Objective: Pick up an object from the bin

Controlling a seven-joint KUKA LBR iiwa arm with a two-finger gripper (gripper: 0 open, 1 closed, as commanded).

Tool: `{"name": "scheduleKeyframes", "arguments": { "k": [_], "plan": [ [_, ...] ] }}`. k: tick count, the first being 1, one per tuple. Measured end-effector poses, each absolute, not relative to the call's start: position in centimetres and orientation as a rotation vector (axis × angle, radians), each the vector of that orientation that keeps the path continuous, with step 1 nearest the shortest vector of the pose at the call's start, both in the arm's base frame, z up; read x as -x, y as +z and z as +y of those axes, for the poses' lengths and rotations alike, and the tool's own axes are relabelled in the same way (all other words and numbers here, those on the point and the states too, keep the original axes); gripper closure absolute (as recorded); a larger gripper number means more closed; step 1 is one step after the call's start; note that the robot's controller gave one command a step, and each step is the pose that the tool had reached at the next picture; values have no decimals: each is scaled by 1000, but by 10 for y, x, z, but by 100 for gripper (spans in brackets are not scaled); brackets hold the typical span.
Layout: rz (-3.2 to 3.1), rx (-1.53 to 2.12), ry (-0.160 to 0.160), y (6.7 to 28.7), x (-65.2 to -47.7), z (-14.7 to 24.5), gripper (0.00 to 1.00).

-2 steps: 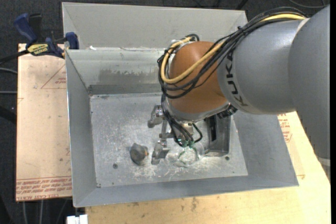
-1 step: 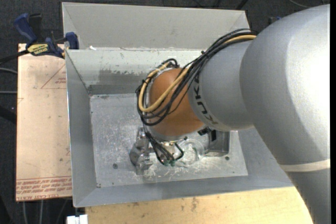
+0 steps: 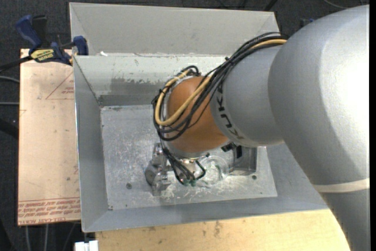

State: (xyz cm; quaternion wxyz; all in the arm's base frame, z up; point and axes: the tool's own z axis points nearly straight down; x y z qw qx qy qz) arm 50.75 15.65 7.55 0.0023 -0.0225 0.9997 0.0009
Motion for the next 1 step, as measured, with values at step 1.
{"name": "scheduleKeyframes", "arguments": {
  "k": [1],
  "plan": [
    [3123, 221, 5, 261, -510, 166, 100]
  ]
}}
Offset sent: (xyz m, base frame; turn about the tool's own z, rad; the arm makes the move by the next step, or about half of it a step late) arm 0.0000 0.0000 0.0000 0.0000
